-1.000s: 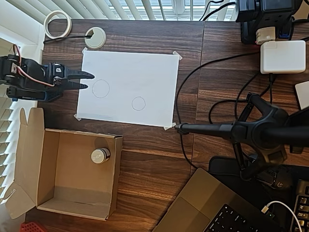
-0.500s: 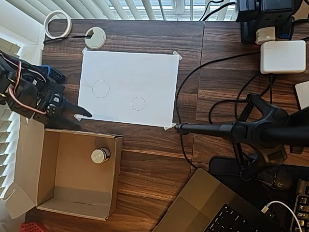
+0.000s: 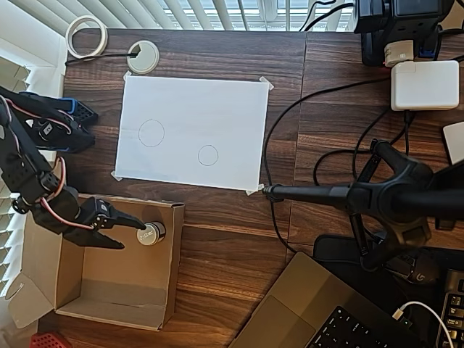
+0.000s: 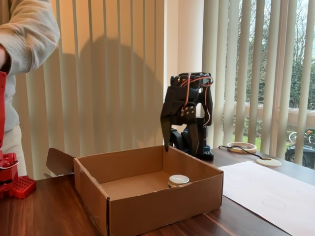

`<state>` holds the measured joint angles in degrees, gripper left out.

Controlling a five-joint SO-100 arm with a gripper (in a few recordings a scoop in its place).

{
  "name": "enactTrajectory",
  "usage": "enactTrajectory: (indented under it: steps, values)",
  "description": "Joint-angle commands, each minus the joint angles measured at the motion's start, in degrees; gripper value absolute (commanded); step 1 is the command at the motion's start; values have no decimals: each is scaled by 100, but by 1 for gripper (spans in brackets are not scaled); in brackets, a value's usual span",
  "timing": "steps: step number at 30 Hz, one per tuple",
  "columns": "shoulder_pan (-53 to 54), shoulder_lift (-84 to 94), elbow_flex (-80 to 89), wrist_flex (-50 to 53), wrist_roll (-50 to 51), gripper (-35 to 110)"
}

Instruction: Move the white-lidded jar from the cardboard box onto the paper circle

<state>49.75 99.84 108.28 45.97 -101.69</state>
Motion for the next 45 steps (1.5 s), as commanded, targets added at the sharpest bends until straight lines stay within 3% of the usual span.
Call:
enactTrajectory:
  steps: [1,16,31,45]
  values:
    - [53,-88,-483,-308,-158,35]
    - [114,-1327,-589,-1459,-448,45]
    - [114,-1749,-387,-1503,-580,45]
    - [53,-1934,-360,-932,-712,45]
